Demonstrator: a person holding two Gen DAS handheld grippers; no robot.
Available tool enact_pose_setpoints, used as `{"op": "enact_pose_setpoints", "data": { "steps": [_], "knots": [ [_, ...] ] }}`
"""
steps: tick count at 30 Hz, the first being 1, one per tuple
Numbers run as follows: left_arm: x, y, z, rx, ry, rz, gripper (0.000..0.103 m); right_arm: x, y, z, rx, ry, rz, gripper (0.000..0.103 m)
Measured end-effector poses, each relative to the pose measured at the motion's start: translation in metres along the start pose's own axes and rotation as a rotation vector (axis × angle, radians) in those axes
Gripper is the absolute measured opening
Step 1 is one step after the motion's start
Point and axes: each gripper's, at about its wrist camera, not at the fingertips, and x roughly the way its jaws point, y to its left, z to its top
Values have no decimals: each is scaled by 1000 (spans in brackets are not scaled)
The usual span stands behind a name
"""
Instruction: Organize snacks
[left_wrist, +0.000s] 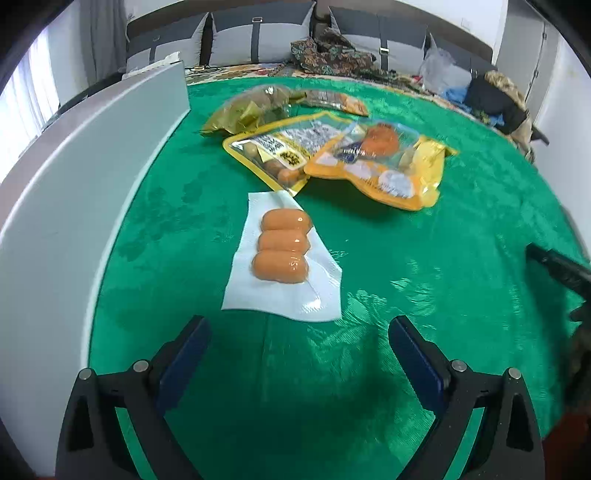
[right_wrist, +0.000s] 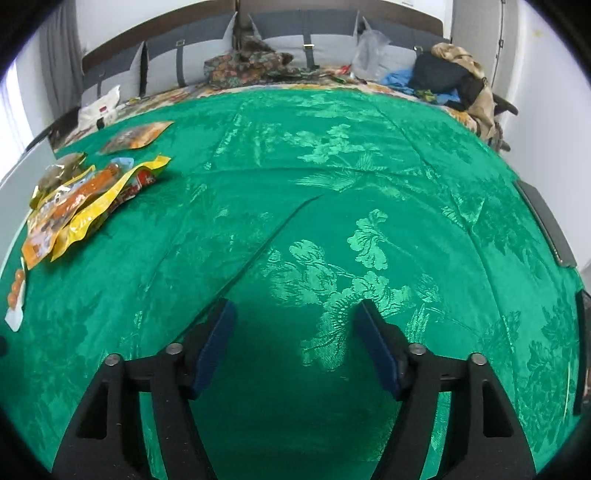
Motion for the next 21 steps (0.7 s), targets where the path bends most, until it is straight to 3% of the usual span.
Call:
{"op": "enact_pose_setpoints", "data": {
  "steps": [2, 8, 21],
  "knots": [
    [9, -4, 0, 27, 7, 27, 98, 4, 3, 2, -2, 2, -3, 76],
    [13, -2, 0, 29, -37, 18, 103, 7, 4, -1, -3, 4, 6, 79],
    [15, -3, 1, 36, -53, 10, 103, 8, 5, -1, -5, 6, 13, 82]
  ]
}}
